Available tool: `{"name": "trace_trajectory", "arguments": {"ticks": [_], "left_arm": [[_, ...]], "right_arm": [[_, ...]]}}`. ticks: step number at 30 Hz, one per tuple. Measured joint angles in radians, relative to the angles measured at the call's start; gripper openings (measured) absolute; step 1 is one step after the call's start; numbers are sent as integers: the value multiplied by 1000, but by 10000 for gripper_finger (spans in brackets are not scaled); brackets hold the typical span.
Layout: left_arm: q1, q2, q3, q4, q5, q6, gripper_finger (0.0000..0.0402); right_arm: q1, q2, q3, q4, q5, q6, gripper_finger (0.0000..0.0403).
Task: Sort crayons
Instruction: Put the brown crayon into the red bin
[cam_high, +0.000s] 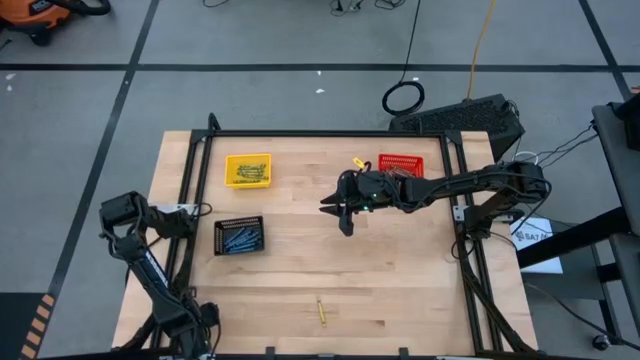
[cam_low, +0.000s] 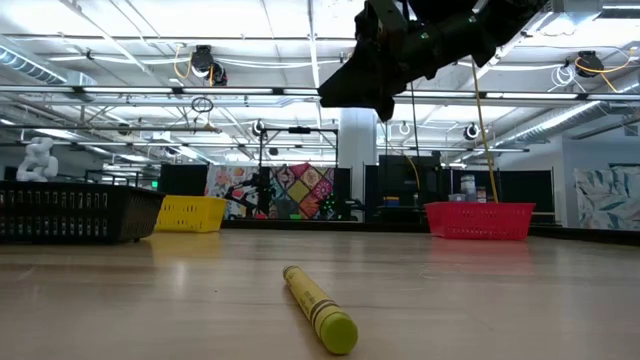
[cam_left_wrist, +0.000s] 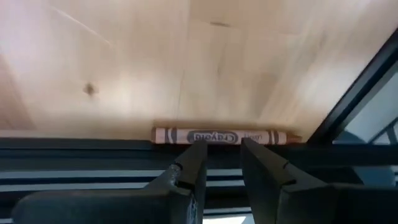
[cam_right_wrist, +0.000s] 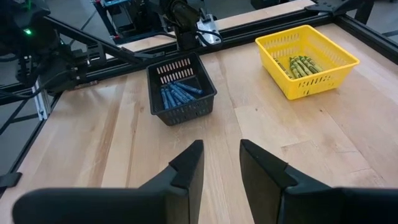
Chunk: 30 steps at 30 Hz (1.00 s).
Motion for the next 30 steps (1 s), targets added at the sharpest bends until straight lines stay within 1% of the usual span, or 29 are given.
{"name": "trace_trajectory", "arguments": {"ticks": [3, 14, 18, 26, 30], "left_arm": [[-2, 0, -9, 6, 36, 16, 88], [-4, 9, -14, 72, 45, 18, 88], [-4, 30, -34, 111, 84, 20, 88], [-3, 39, -37, 116, 82, 29, 88], [0, 39, -37, 113, 45, 40, 88]], "right_arm": [[0, 0, 0, -8, 0, 0, 91], [0, 0, 0, -7, 0, 0, 91], [0, 0, 0, -6, 0, 0, 91], [0, 0, 0, -6, 0, 0, 91], [0, 0, 0, -5, 0, -1, 91]]}}
